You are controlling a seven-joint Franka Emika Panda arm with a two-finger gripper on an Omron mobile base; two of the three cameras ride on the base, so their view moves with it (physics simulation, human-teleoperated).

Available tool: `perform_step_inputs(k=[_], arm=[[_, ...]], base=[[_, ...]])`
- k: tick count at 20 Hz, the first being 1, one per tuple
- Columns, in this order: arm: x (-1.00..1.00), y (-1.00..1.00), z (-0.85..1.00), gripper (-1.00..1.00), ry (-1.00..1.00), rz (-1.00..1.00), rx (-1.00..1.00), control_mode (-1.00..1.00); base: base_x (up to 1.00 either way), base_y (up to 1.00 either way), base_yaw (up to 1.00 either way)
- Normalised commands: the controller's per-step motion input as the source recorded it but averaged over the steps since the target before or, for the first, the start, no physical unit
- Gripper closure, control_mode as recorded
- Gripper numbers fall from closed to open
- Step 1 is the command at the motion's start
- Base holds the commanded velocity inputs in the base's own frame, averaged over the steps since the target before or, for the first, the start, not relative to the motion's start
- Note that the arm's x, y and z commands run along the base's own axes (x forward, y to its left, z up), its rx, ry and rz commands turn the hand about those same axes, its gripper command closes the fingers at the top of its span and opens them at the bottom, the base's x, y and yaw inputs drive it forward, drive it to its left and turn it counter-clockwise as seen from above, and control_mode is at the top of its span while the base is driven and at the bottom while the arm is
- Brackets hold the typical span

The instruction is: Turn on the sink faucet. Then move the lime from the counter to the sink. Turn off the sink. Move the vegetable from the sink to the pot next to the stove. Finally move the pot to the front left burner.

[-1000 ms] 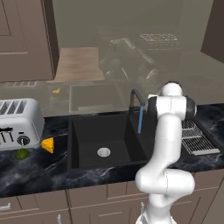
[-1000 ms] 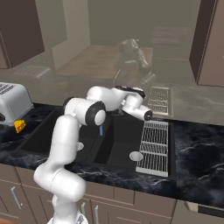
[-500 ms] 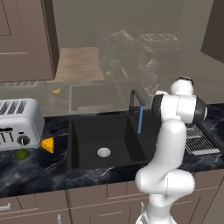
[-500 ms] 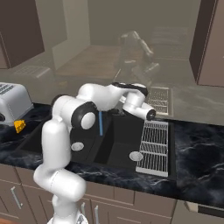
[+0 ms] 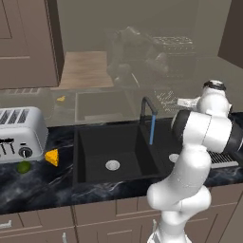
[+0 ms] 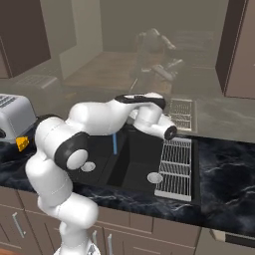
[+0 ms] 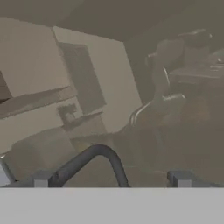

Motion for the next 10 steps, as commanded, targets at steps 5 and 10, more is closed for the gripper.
perform_step_inputs(k=[5,10], arm=[[-0.42,0.37,0.67,-1.0,-0.19,0.06,-0.29,-1.0],[-0.1,0.58,0.59,-1.0,-0.22,0.17,-0.35,-1.0]], base=[[0.0,0.0,0.0],[0.0,0.0,0.0]])
